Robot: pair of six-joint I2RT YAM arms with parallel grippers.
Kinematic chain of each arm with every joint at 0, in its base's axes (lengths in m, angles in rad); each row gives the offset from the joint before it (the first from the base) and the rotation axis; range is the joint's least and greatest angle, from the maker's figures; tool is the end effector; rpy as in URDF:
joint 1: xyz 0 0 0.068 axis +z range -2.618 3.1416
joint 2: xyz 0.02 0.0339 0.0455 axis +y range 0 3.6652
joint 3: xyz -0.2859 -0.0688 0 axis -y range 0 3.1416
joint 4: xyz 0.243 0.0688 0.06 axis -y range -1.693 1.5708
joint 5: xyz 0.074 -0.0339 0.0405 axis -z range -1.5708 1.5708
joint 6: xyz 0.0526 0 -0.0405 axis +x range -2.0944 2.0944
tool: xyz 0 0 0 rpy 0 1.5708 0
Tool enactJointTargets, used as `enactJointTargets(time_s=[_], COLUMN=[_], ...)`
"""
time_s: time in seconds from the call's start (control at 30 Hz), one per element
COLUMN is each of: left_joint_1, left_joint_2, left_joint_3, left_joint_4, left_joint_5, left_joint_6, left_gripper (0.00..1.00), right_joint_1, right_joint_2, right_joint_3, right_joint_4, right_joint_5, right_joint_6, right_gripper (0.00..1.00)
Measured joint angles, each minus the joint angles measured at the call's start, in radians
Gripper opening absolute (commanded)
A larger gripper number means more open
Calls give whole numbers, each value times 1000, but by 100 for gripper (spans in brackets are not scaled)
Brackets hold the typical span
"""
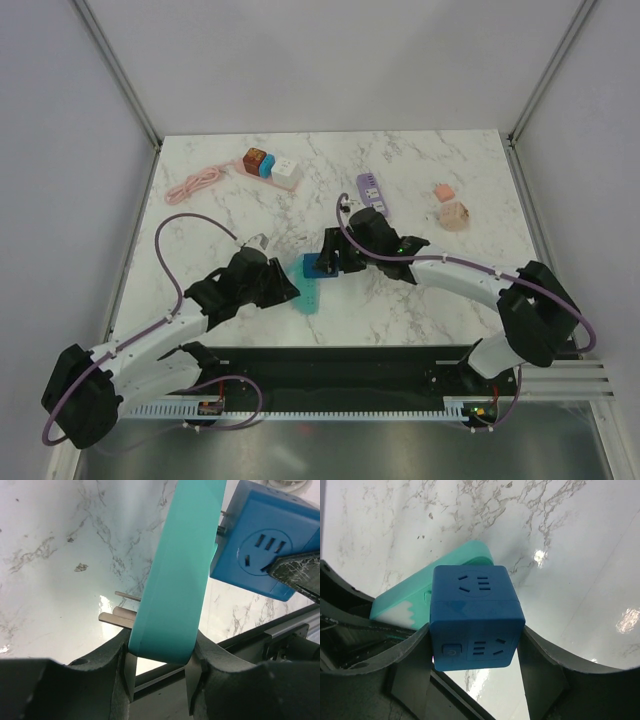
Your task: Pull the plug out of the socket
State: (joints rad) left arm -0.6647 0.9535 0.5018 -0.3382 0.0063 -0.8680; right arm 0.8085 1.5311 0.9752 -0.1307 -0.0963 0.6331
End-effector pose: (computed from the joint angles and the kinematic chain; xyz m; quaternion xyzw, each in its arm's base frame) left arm 0.1481 -0.1165 0.2046 -0.0926 0.9201 -0.2660 0.2722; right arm 0.2342 0.2526 0.2418 -0.0996 0.8975 0.3147 0.2923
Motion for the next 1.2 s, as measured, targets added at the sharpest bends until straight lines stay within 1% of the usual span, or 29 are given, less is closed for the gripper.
enactJointTargets(time_s=[0.1,0.17,0.23,0.37,0.43,0.47,0.6,0.67,0.8,0.9,1.03,1.2], left_joint_1=[-5,5,26,39,39,40,40,40,41,41,41,41], left_joint_2=[-1,-17,-44,-59,-59,-59,-59,-60,-74,-93,-106,-106], left_joint_3=[-6,-23,-47,-63,-63,-63,-64,-70,-90,-103,-113,-114], left_joint_4=[16,19,20,3,1,0,2,8,25,26,26,27], left_joint_5=[26,29,49,84,98,103,133,152,185,208,219,233], left_joint_6=[3,2,1,1,2,2,2,2,1,1,1,1], left_gripper=[2,2,2,2,2,2,2,2,2,2,2,2], right_joint_1=[-82,-141,-187,-211,-255,-292,-546,-649,-814,-909,-1012,-1074], right_joint_2=[-58,-103,-133,-176,-226,-253,-370,-418,-491,-472,-380,-345], right_joint_3=[-106,-163,-198,-219,-234,-237,-239,-249,-305,-333,-345,-359], right_joint_4=[74,82,76,39,11,-8,-82,-100,-125,-138,-142,-159], right_joint_5=[-143,-206,-233,-266,-281,-282,-220,-184,-147,-145,-178,-192], right_joint_6=[8,-9,-28,-65,-81,-87,-113,-114,-109,-113,-135,-165], right_gripper=[0,0,0,0,0,0,0,0,0,0,0,1])
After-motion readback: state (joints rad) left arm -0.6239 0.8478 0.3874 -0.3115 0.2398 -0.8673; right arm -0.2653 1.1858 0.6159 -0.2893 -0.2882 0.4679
